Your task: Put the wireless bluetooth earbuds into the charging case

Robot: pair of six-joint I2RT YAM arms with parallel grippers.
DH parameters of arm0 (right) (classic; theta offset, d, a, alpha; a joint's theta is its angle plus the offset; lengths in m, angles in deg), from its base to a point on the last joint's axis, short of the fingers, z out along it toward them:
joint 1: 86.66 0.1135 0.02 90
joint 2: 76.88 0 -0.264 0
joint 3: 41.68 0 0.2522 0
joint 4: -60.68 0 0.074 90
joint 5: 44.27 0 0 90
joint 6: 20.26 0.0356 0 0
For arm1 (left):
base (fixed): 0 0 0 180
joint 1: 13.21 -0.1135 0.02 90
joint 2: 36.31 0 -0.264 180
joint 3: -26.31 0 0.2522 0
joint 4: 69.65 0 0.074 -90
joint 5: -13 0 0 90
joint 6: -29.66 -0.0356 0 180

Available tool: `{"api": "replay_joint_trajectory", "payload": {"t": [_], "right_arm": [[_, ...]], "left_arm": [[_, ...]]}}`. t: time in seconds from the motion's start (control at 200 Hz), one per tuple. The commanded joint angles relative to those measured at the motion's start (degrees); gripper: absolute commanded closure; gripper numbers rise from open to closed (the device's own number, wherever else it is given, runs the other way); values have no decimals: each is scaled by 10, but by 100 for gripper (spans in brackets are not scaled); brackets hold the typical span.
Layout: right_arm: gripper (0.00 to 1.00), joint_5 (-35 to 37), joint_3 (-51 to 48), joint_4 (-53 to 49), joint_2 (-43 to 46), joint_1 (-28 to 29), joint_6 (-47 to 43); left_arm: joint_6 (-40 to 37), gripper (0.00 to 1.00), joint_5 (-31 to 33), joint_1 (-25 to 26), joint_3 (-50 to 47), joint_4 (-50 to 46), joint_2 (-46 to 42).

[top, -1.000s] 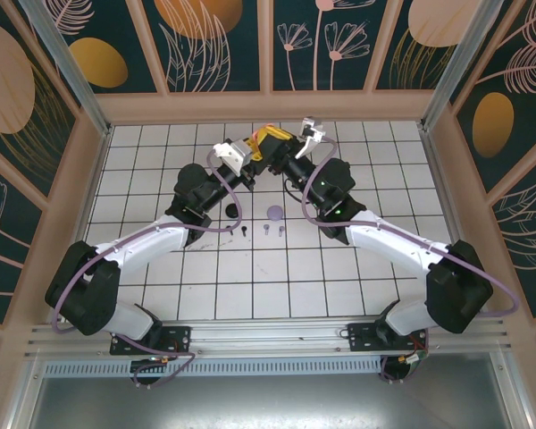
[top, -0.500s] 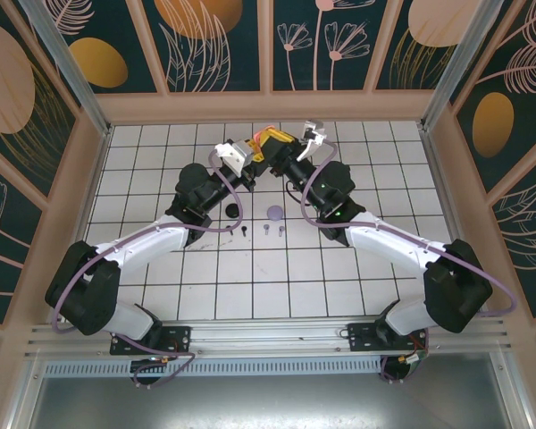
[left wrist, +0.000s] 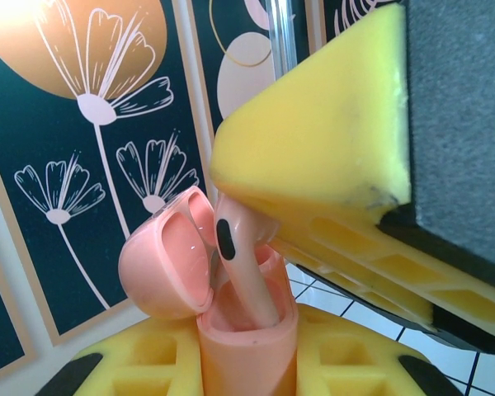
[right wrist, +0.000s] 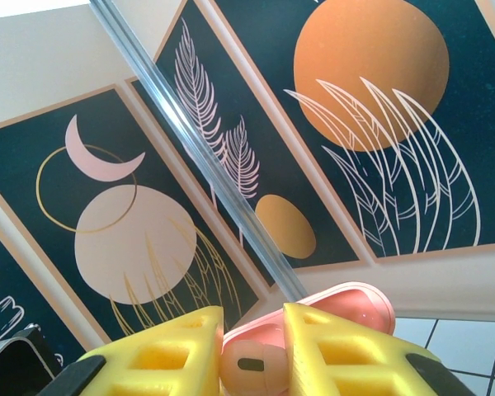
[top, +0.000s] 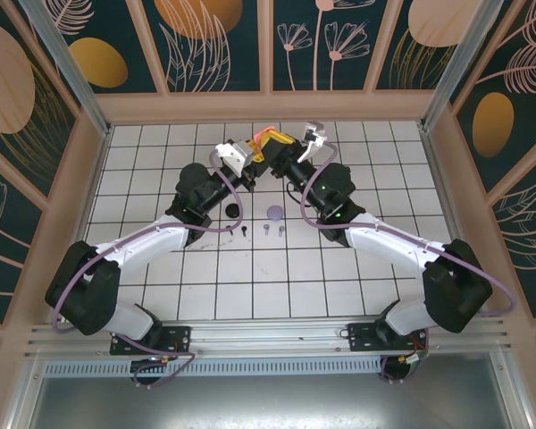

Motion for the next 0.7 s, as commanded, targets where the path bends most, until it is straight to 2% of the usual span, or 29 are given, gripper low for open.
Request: {"api": "replay_joint_trajectory", "payload": {"t": [0.0, 0.205, 0.4, 0.696], "right_arm": [[75, -10, 3, -13, -14, -2, -9], [75, -10, 8, -23, -23, -1, -9], [63, 0, 7, -26, -23, -1, -4], [59, 15, 7, -33, -20, -1, -2]], "left_arm": [[7, 100, -7, 5, 26, 33, -14], [6, 100, -6, 5, 25, 34, -16], [4, 100, -6, 6, 23, 33, -17], [4, 100, -7, 6, 22, 34, -18]]}}
